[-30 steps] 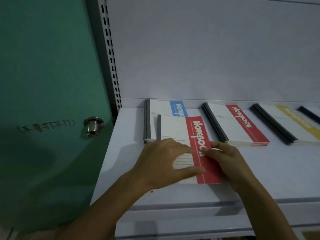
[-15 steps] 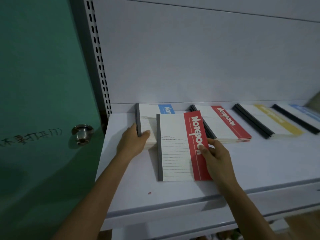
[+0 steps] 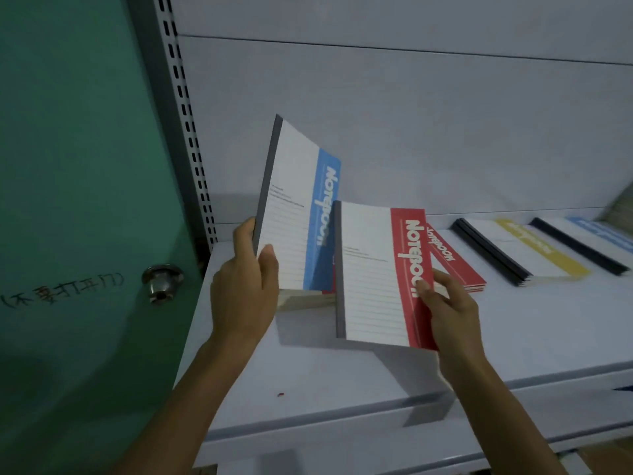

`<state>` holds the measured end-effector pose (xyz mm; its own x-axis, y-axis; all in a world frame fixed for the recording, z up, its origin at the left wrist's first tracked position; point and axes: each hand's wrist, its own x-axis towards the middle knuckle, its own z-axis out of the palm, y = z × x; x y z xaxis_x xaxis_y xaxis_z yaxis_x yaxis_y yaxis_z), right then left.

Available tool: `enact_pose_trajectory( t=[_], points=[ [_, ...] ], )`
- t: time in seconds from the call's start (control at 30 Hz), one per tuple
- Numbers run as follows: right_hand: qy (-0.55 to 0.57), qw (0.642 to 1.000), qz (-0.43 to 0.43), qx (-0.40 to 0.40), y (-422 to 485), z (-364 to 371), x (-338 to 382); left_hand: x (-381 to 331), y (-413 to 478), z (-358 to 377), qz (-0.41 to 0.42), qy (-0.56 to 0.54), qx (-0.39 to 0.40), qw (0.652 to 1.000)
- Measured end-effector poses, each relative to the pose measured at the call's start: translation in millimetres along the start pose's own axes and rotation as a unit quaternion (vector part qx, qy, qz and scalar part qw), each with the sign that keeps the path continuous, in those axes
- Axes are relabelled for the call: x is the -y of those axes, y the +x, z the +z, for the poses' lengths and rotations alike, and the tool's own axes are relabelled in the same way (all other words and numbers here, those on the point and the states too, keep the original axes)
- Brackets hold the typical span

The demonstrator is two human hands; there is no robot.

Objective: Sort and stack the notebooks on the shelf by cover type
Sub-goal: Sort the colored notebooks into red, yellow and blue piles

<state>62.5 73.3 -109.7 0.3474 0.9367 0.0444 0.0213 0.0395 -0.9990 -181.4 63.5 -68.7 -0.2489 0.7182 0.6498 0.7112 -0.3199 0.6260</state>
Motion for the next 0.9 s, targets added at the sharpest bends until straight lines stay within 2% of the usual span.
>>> enact_pose_trajectory(
  t=[0.23,0.33,0.43,0.5,0.7,0.9],
  points=[
    [-0.007,0.998,-0.035,-0.056,51,-58,23,-33,-36,40,-0.122,-0.196,0.012,0.973],
    [-0.041,0.995,-0.055,-0.067,87,-81,30,-44,-49,60,-0.183,-0.244,-0.031,0.952],
    [-0.081,0.994,-0.056,-0.043,122,-85,29,-52,-60,79,-0.24,-0.244,-0.088,0.936],
    [-0.125,0.991,-0.054,-0.01,141,-80,22,-61,-65,98,-0.257,-0.24,-0.099,0.931],
    [-0.236,0.966,-0.093,0.049,169,-67,-14,-72,-75,131,-0.282,-0.204,-0.07,0.935],
    [-0.201,0.975,-0.057,0.072,183,-60,-33,-70,-76,134,-0.295,-0.179,-0.012,0.939]
  ],
)
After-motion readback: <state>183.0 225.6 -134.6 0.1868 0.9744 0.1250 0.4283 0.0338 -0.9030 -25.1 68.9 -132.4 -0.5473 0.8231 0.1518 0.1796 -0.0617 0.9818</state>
